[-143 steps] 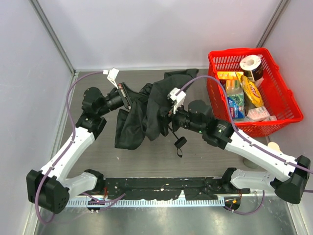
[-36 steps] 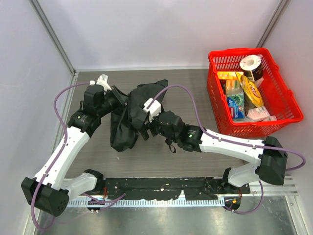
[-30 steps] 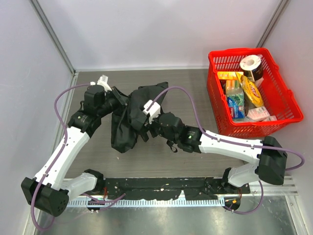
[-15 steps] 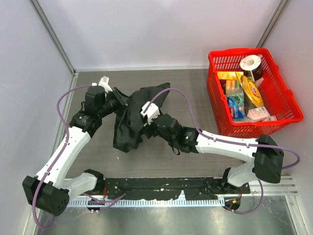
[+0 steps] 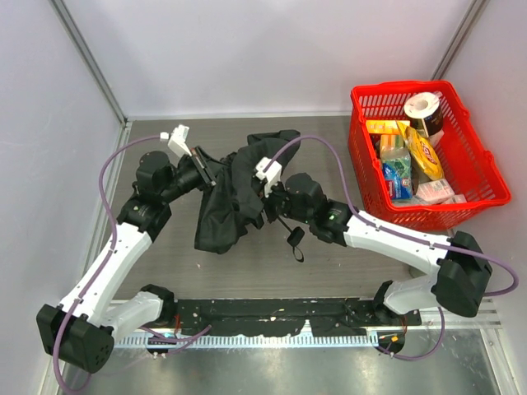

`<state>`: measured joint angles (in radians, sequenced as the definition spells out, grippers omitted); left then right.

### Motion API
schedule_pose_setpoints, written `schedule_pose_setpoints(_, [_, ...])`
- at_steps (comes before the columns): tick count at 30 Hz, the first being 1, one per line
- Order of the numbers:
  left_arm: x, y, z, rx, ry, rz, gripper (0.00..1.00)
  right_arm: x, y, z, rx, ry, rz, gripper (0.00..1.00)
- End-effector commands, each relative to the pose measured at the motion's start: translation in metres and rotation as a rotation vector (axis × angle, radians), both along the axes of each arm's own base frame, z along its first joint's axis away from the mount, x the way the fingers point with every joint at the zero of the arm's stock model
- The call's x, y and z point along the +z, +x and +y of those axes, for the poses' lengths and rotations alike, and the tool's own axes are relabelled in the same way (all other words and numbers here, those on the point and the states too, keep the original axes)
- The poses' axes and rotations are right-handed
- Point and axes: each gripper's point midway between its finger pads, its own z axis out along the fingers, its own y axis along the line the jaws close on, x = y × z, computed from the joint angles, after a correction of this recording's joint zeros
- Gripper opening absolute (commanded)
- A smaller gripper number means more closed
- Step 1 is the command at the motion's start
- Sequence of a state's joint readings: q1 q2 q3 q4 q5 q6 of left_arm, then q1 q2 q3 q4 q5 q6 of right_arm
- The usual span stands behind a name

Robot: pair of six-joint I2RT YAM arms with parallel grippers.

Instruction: Put away the umbrella

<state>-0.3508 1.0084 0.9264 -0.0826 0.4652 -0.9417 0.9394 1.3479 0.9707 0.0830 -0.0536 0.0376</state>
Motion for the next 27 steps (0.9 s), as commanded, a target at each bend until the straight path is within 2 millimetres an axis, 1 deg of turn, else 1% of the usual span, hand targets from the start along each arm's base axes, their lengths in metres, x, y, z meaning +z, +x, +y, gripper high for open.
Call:
schedule_pose_setpoints(1, [0.035, -0.032, -0.021, -0.224, -0.055, -0.178, 0.0, 0.049, -0.003, 0.005, 0.086, 0.162, -0.028, 0.68])
schedule_pose_setpoints(2, [0.037, -0.033, -0.022, -0.234, -0.056, -0.19, 0.0, 0.049, -0.005, 0.005, 0.101, 0.164, -0.025, 0.6])
schedule_pose_setpoints(3, [0.038, -0.034, -0.022, -0.242, -0.056, -0.204, 0.0, 0.051, -0.007, 0.005, 0.12, 0.174, -0.026, 0.45])
schedule_pose_setpoints(4, [0.041, -0.036, -0.023, -0.252, -0.06, -0.221, 0.0, 0.049, -0.01, 0.006, 0.136, 0.177, -0.017, 0.38])
schedule_pose_setpoints(5, [0.043, -0.037, -0.024, -0.263, -0.068, -0.236, 0.0, 0.054, -0.013, 0.007, 0.159, 0.2, -0.027, 0.33])
schedule_pose_setpoints(6, [0.044, -0.039, -0.025, -0.273, -0.076, -0.248, 0.0, 0.051, -0.015, 0.006, 0.162, 0.207, -0.02, 0.22])
schedule_pose_setpoints(7, [0.047, -0.04, -0.026, -0.282, -0.086, -0.266, 0.0, 0.057, -0.019, 0.006, 0.184, 0.229, -0.036, 0.16])
schedule_pose_setpoints(8, [0.05, -0.042, -0.027, -0.294, -0.098, -0.272, 0.0, 0.056, -0.021, 0.005, 0.192, 0.239, -0.047, 0.1])
schedule_pose_setpoints(9, [0.052, -0.044, -0.027, -0.305, -0.109, -0.284, 0.0, 0.054, -0.027, 0.004, 0.215, 0.247, -0.052, 0.01])
schedule_pose_setpoints(10, [0.056, -0.046, -0.028, -0.314, -0.121, -0.299, 0.0, 0.058, -0.032, 0.004, 0.242, 0.263, -0.073, 0.01])
schedule_pose_setpoints(11, [0.059, -0.048, -0.028, -0.324, -0.136, -0.311, 0.0, 0.054, -0.038, 0.001, 0.256, 0.271, -0.077, 0.01])
schedule_pose_setpoints(12, [0.062, -0.05, -0.029, -0.331, -0.148, -0.322, 0.0, 0.061, -0.04, 0.0, 0.266, 0.296, -0.103, 0.01])
schedule_pose_setpoints(13, [0.067, -0.051, -0.028, -0.329, -0.154, -0.333, 0.0, 0.057, -0.043, -0.004, 0.267, 0.296, -0.109, 0.01])
schedule_pose_setpoints(14, [0.069, -0.051, -0.027, -0.32, -0.153, -0.334, 0.0, 0.061, -0.044, -0.007, 0.258, 0.312, -0.13, 0.01])
schedule_pose_setpoints(15, [0.07, -0.049, -0.025, -0.298, -0.145, -0.33, 0.07, 0.06, -0.046, -0.012, 0.249, 0.32, -0.136, 0.01])
schedule_pose_setpoints(16, [0.074, -0.048, -0.023, -0.279, -0.127, -0.348, 0.22, 0.067, -0.045, -0.016, 0.228, 0.334, -0.155, 0.01])
schedule_pose_setpoints(17, [0.074, -0.047, -0.02, -0.257, -0.104, -0.359, 0.36, 0.064, -0.044, -0.018, 0.215, 0.328, -0.154, 0.01])
schedule_pose_setpoints(18, [0.077, -0.046, -0.017, -0.231, -0.09, -0.371, 0.44, 0.066, -0.042, -0.022, 0.196, 0.328, -0.162, 0.01])
schedule_pose_setpoints(19, [0.079, -0.045, -0.013, -0.203, -0.068, -0.392, 0.51, 0.063, -0.041, -0.023, 0.185, 0.324, -0.158, 0.01])
schedule_pose_setpoints(20, [0.078, -0.044, -0.008, -0.169, -0.039, -0.391, 0.57, 0.065, -0.039, -0.027, 0.164, 0.331, -0.167, 0.01])
schedule_pose_setpoints(21, [0.078, -0.04, 0.0, -0.113, -0.009, -0.393, 0.65, 0.061, -0.038, -0.029, 0.149, 0.33, -0.16, 0.01])
schedule_pose_setpoints(22, [0.081, -0.04, 0.007, -0.07, 0.022, -0.409, 0.91, 0.065, -0.036, -0.033, 0.121, 0.348, -0.175, 0.01])
schedule_pose_setpoints(23, [0.08, -0.038, 0.016, -0.015, 0.06, -0.404, 0.99, 0.061, -0.035, -0.036, 0.103, 0.348, -0.171, 0.01])
schedule_pose_setpoints(24, [0.082, -0.036, 0.028, 0.054, 0.098, -0.414, 1.0, 0.063, -0.03, -0.042, 0.062, 0.355, -0.181, 0.01])
schedule_pose_setpoints(25, [0.082, -0.037, 0.038, 0.102, 0.126, -0.428, 1.0, 0.06, -0.026, -0.046, 0.034, 0.351, -0.178, 0.01])
schedule_pose_setpoints(26, [0.085, -0.038, 0.047, 0.152, 0.145, -0.448, 1.0, 0.063, -0.022, -0.052, -0.007, 0.358, -0.187, 0.01])
schedule_pose_setpoints(27, [0.088, -0.041, 0.054, 0.178, 0.157, -0.473, 1.0, 0.059, -0.019, -0.056, -0.034, 0.357, -0.179, 0.01])
